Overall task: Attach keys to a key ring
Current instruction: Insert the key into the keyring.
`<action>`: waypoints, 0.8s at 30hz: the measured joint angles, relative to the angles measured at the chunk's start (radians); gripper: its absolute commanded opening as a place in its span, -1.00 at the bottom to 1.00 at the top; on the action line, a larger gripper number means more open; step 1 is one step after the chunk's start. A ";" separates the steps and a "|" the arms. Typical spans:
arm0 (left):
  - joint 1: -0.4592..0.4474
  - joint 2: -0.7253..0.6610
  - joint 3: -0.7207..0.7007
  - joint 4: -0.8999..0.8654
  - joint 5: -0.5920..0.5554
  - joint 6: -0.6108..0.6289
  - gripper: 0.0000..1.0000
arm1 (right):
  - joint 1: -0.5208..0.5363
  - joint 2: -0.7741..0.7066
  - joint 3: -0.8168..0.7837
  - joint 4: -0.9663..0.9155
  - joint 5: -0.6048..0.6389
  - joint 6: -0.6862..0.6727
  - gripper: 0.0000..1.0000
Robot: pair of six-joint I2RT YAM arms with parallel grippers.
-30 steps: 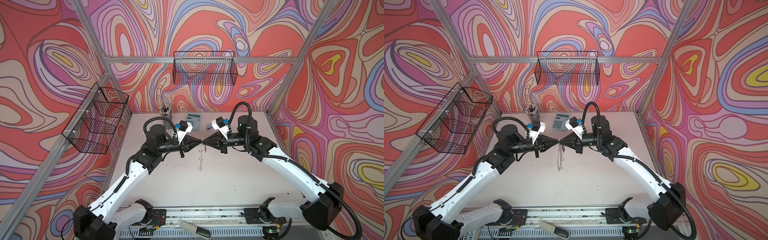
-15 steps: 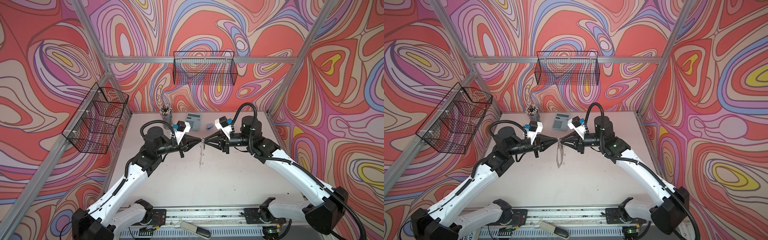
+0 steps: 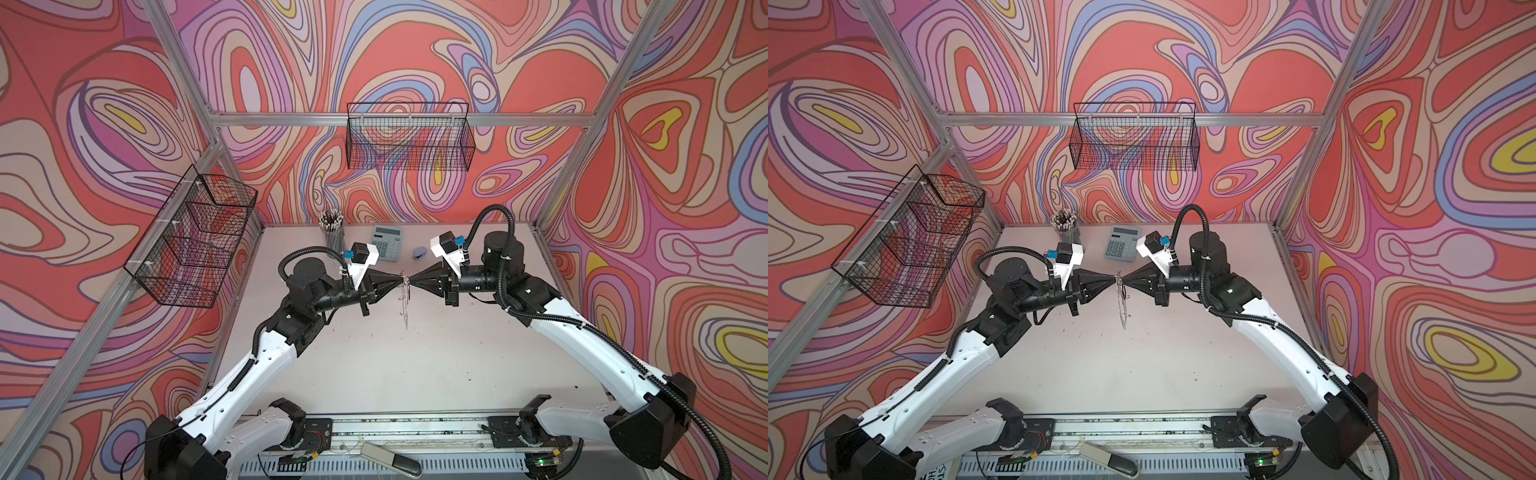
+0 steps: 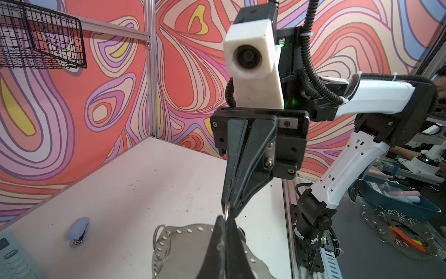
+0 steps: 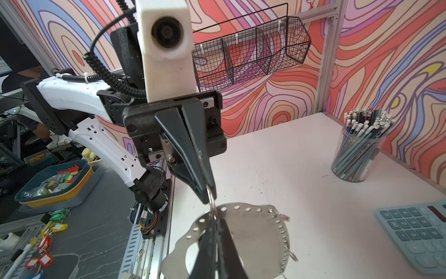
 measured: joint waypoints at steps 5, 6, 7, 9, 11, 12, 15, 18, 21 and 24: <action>-0.001 -0.004 -0.064 0.123 -0.020 -0.078 -1.00 | -0.001 0.000 -0.035 0.055 -0.002 0.039 -1.00; -0.001 -0.004 -0.071 0.145 -0.024 -0.094 -1.00 | -0.001 0.000 -0.042 0.068 -0.004 0.048 -1.00; -0.001 -0.004 -0.077 0.168 -0.028 -0.109 -1.00 | -0.001 0.000 -0.047 0.078 -0.006 0.056 -1.00; -0.002 -0.004 -0.089 0.210 -0.036 -0.130 -1.00 | -0.001 0.000 -0.050 0.101 -0.010 0.067 -1.00; -0.003 -0.004 -0.101 0.248 -0.048 -0.145 -1.00 | -0.001 0.000 -0.051 0.118 -0.011 0.078 -1.00; -0.005 -0.004 -0.109 0.269 -0.054 -0.154 -1.00 | -0.001 0.000 -0.053 0.127 -0.011 0.084 -1.00; -0.008 0.000 -0.126 0.329 -0.058 -0.192 -1.00 | -0.001 0.000 -0.062 0.158 -0.018 0.105 -1.00; -0.014 0.018 -0.128 0.385 -0.062 -0.224 -1.00 | -0.002 0.000 -0.067 0.190 -0.024 0.129 -1.00; -0.026 0.026 -0.138 0.432 -0.075 -0.242 -1.00 | -0.003 0.000 -0.079 0.228 -0.037 0.159 -0.91; -0.031 0.032 -0.145 0.468 -0.087 -0.261 -1.00 | -0.003 0.000 -0.097 0.268 -0.040 0.190 -0.86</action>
